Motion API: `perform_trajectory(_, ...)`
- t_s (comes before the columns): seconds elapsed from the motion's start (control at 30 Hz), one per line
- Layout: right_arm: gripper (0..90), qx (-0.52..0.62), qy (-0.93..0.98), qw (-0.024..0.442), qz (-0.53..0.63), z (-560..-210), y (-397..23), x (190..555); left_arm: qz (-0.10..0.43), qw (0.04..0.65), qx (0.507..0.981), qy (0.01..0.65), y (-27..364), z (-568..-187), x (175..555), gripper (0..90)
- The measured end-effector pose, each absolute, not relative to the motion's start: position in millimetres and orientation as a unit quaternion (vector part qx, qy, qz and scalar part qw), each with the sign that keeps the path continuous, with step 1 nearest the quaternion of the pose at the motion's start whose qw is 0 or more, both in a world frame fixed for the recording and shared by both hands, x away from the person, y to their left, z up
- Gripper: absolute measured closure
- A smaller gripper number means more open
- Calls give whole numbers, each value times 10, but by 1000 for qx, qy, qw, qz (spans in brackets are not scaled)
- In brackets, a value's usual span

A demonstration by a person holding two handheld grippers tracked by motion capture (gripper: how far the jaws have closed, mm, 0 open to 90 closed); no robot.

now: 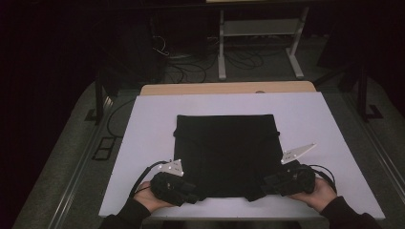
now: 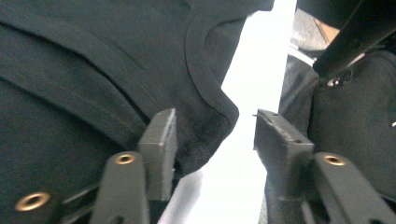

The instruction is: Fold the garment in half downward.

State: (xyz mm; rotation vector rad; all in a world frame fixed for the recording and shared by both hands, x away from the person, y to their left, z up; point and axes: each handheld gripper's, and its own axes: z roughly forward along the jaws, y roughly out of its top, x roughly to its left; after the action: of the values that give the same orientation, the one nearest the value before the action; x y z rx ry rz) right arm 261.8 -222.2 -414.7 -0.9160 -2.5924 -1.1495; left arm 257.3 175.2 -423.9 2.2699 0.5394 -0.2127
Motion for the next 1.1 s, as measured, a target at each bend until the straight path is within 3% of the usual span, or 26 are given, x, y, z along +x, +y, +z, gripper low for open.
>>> perform_trajectory(0.03,476,-306,-867,74,-387,-4142,-2223,2619,-72,397,889,218,1771,-4215,2577,444)
perform_trajectory(0.07,405,-307,-865,67,-391,-4128,-2223,2619,-66,401,887,221,1779,-4206,2576,380)
perform_trajectory(0.33,193,-317,-855,35,-409,-4066,-2238,2632,-40,435,865,246,1846,-4146,2591,152)
perform_trajectory(0.6,12,-321,-847,13,-424,-3993,-2196,2657,1,457,847,271,1939,-4100,2619,0)
perform_trajectory(1.1,0,-313,-844,-9,-436,-3926,-2082,2763,45,480,822,304,2169,-4092,2644,0)
